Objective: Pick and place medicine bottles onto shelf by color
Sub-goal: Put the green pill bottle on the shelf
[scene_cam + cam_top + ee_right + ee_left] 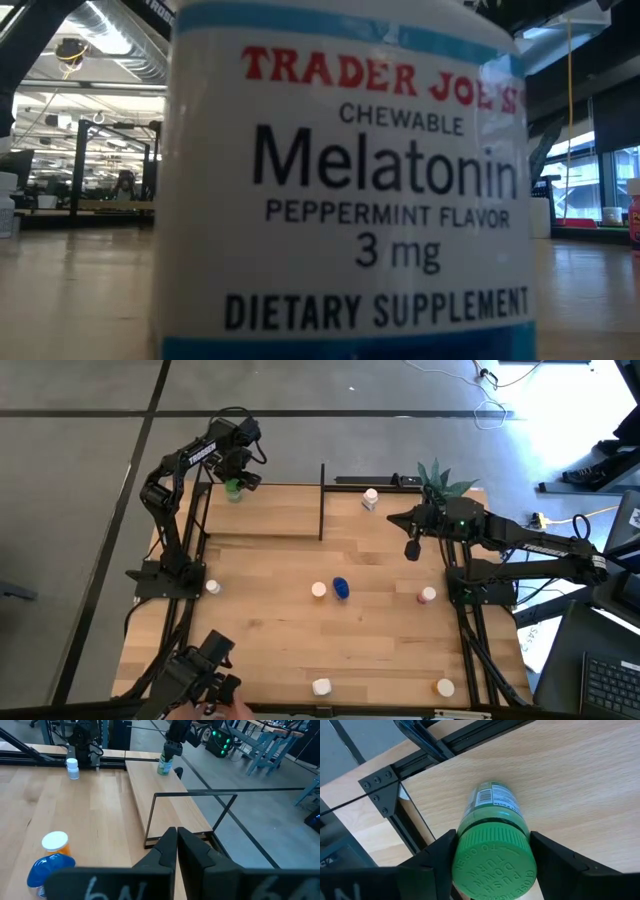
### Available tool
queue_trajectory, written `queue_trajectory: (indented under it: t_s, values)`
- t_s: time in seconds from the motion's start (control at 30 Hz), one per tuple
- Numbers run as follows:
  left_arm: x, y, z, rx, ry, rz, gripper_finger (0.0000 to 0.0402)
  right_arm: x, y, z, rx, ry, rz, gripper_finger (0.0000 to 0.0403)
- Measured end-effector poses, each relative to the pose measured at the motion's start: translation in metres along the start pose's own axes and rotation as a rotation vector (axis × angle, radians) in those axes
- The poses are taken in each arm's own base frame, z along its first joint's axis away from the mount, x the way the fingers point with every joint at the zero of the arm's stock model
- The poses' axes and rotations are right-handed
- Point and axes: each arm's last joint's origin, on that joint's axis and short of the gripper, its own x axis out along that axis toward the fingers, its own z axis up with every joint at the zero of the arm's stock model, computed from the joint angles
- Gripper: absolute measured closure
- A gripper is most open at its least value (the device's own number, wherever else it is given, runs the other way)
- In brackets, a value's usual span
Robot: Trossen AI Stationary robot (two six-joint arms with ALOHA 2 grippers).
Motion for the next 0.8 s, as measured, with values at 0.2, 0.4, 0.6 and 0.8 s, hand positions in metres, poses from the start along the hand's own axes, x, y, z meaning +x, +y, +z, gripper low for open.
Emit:
queue_trajectory:
  t_s: [0.2, 0.4, 0.6, 0.8]
  values:
    - [0.0001, 0.0007, -0.0004, -0.002, 0.004, 0.007, 0.017, 0.0, 0.0, 0.0, 0.0, 0.0, 0.0, 0.0385]
    - [0.0002, 0.002, -0.0003, -0.01, 0.004, 0.011, 0.0151, 0.0, 0.0, 0.0, 0.0, 0.0, 0.0, 0.0385]
    - [0.0002, 0.0022, -0.0003, -0.029, 0.002, 0.02, 0.0138, 0.0, 0.0, 0.0, 0.0, 0.0, 0.0, 0.0385]
    - [-0.003, 0.0032, -0.0016, -0.014, -0.008, 0.026, 0.0137, 0.0, 0.0001, 0.0, 0.0, 0.0, 0.001, 0.0386]
